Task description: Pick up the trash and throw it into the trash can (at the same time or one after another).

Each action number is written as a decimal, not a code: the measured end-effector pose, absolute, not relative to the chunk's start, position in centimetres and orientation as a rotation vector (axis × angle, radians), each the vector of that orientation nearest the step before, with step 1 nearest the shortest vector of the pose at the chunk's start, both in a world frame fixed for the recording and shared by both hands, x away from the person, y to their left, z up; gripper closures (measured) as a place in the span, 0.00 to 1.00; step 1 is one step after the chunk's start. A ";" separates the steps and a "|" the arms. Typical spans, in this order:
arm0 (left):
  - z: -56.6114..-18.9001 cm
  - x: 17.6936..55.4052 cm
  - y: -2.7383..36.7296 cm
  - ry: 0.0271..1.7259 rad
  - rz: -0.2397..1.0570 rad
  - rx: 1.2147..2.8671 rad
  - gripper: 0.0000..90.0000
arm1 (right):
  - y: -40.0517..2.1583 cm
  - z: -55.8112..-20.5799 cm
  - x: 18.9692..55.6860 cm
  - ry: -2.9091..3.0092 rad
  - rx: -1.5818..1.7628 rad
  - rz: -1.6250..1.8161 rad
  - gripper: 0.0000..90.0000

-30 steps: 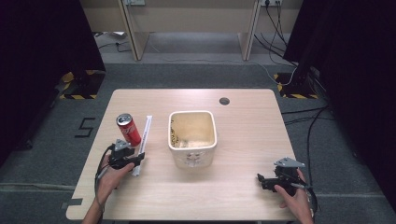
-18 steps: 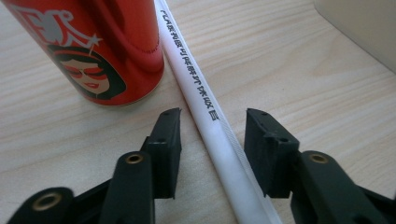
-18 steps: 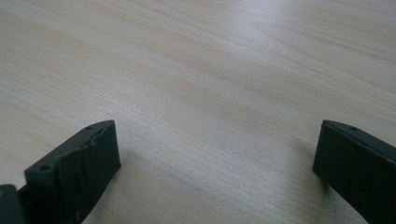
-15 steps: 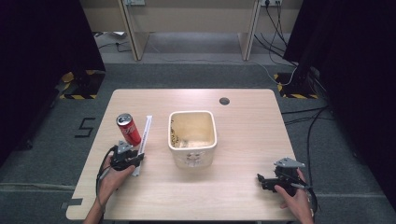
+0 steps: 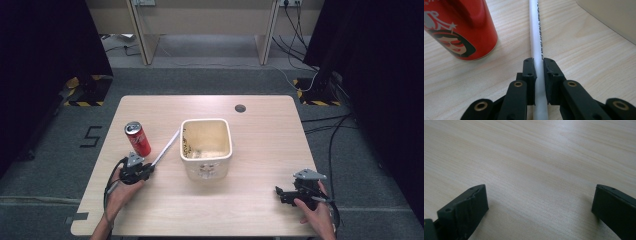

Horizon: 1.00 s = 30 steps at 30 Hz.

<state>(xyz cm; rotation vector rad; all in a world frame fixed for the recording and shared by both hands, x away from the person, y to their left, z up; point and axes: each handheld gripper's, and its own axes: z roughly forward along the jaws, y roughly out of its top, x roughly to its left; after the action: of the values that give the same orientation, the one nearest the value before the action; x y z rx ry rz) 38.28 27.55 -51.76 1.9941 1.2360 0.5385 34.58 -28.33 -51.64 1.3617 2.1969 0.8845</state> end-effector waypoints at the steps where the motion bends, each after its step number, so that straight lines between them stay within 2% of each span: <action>1: -51.7 38.3 27.6 1.236 0.534 1.995 0.89 | -28.3 -51.6 34.6 2.197 1.361 0.885 0.00; 15: -50.3 37.9 28.5 1.222 0.511 1.965 0.89 | -28.3 -51.6 34.6 2.197 1.362 0.885 0.00; 30: -45.4 36.3 29.8 1.166 0.568 1.885 0.89 | -28.3 -51.6 34.6 2.198 1.361 0.885 0.00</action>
<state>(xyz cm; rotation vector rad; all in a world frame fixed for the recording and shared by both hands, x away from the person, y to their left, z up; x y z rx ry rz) 36.34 29.80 -45.45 1.8849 1.1664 0.5683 34.58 -28.33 -51.64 1.3610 2.1978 0.8849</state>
